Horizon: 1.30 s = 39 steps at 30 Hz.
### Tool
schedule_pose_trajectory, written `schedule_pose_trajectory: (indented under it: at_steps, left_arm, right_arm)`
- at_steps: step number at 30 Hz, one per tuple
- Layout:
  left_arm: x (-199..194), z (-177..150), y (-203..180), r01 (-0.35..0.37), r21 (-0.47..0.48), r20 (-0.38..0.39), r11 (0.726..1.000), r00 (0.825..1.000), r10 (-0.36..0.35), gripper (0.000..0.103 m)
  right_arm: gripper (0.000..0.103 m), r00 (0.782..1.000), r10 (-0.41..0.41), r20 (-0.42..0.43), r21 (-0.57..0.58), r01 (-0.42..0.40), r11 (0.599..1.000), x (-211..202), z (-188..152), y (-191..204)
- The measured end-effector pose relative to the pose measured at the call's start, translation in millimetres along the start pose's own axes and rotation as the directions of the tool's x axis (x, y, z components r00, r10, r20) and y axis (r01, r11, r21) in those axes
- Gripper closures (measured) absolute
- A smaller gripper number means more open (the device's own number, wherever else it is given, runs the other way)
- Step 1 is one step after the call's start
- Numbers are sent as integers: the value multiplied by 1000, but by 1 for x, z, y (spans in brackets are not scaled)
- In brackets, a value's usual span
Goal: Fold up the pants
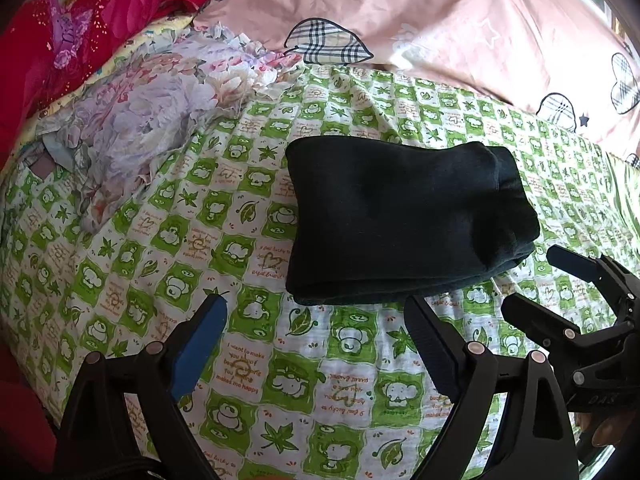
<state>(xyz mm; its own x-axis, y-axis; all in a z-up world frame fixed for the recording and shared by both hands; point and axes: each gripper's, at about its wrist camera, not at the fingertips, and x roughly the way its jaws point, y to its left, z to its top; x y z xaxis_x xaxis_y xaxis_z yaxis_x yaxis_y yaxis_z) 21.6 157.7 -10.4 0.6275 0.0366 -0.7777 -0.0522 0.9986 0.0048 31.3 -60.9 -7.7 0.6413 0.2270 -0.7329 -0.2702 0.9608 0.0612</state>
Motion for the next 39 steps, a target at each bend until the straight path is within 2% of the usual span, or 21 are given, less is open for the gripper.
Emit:
schedule_pose_trajectory:
  at_steps: [21, 39]
  left_arm:
    - [3, 2, 2, -6, 11, 17, 1000, 1000, 6, 9]
    - [5, 3, 4, -5, 20, 19, 1000, 1000, 4, 7]
  right_arm:
    - [5, 999, -4, 52, -15, 5, 1000, 2, 3, 2]
    - [5, 999, -6, 45, -16, 7, 1000, 4, 3, 3]
